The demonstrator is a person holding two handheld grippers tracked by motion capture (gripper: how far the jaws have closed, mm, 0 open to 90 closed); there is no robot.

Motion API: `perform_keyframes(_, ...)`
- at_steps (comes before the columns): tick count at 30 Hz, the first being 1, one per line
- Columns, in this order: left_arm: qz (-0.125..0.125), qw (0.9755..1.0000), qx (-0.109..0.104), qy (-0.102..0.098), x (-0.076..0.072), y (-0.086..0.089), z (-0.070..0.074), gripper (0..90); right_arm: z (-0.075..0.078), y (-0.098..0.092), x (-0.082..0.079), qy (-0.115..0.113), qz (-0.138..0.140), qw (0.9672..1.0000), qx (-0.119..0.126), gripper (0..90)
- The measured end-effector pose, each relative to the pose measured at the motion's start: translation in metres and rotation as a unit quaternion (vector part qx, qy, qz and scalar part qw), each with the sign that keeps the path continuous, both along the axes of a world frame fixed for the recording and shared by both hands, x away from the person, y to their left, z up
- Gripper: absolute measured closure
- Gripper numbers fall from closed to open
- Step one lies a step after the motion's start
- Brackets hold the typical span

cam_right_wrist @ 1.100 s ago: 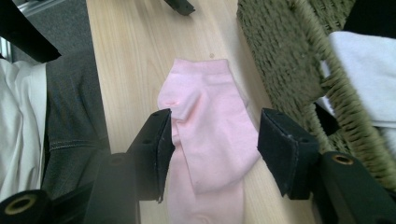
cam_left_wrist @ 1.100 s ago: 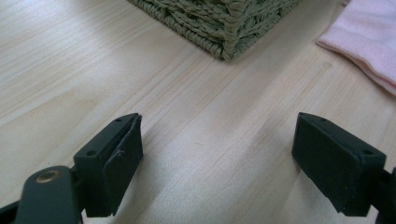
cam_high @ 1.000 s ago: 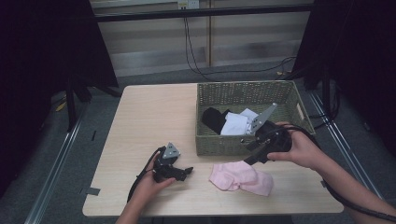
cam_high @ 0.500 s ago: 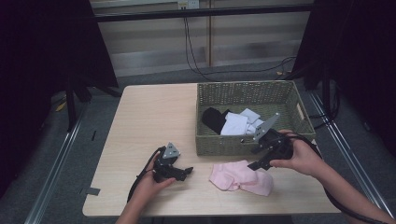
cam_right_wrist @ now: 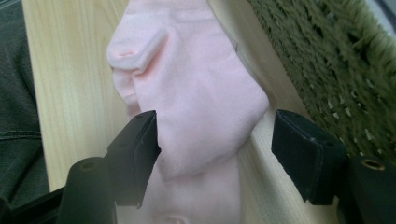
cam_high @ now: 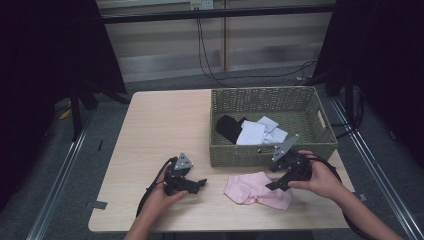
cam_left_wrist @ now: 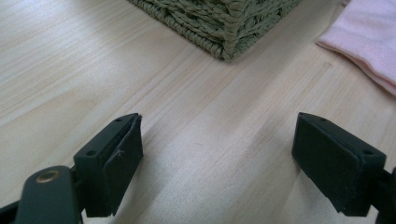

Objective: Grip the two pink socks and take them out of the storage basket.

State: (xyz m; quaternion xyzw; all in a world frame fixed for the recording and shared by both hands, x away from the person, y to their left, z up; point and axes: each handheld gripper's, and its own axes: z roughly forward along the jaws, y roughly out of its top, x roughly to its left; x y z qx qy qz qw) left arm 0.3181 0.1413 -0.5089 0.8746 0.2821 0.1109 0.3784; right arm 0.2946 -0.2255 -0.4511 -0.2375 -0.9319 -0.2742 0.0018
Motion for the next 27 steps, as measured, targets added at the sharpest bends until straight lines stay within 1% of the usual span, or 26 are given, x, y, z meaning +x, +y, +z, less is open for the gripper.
perform_keyframes(1,0.000,1.0000,0.000,0.000,0.000,0.000,0.000,15.9,-0.003,0.000,-0.001,-0.001,-0.004,1.0000,0.002,31.2)
perform_keyframes(2,0.000,1.0000,0.000,0.000,0.000,0.000,0.000,15.9,-0.005,-0.001,-0.001,-0.002,-0.002,1.0000,0.003,31.1)
perform_keyframes(3,0.000,1.0000,0.000,0.000,0.000,0.000,0.000,15.9,-0.011,-0.002,-0.002,-0.002,-0.006,1.0000,0.007,30.9)
perform_keyframes(4,0.000,1.0000,0.000,0.000,0.000,0.000,0.000,15.9,-0.011,-0.002,-0.002,-0.002,-0.006,1.0000,0.007,30.9)
perform_keyframes(5,0.000,1.0000,0.000,0.000,0.000,0.000,0.000,15.9,-0.017,-0.003,-0.003,-0.012,-0.007,0.9999,0.009,30.1)
perform_keyframes(6,0.000,1.0000,0.000,0.000,0.000,0.000,0.000,15.9,-0.017,-0.003,-0.003,-0.012,-0.007,0.9999,0.009,30.1)
perform_keyframes(7,0.000,1.0000,0.000,0.000,0.000,0.000,0.000,15.9,-0.023,-0.004,-0.003,-0.016,-0.007,0.9997,0.015,29.8)
perform_keyframes(9,0.000,1.0000,0.000,0.000,0.000,0.000,0.000,15.9,-0.028,-0.005,-0.005,-0.021,-0.012,0.9996,0.016,29.0)
perform_keyframes(12,0.000,1.0000,0.000,0.000,0.000,0.000,0.000,15.9,-0.032,-0.006,-0.007,-0.023,-0.017,0.9993,0.022,27.9)
perform_keyframes(13,0.000,1.0000,0.000,0.000,0.000,0.000,0.000,15.9,-0.035,-0.007,-0.009,-0.031,-0.020,0.9989,0.029,26.8)
perform_keyframes(14,0.000,1.0000,0.000,0.000,0.000,0.000,0.000,15.9,-0.035,-0.007,-0.009,-0.031,-0.020,0.9989,0.029,26.8)
perform_keyframes(15,0.000,1.0000,0.000,0.000,0.000,0.000,0.000,15.9,-0.037,-0.008,-0.011,-0.041,-0.020,0.9986,0.028,26.6)
perform_keyframes(16,0.000,1.0000,0.000,0.000,0.000,0.000,0.000,15.9,-0.037,-0.008,-0.011,-0.041,-0.020,0.9986,0.028,26.6)
perform_keyframes(17,0.000,1.0000,0.000,0.000,0.000,0.000,0.000,15.9,-0.039,-0.009,-0.012,-0.049,-0.019,0.9981,0.033,26.4)
perform_keyframes(22,0.000,1.0000,0.000,0.000,0.000,0.000,0.000,15.9,-0.041,-0.011,-0.014,-0.052,-0.017,0.9976,0.042,26.4)
perform_keyframes(27,0.000,1.0000,0.000,0.000,0.000,0.000,0.000,15.9,-0.041,-0.011,-0.015,-0.051,-0.021,0.9976,0.042,26.3)
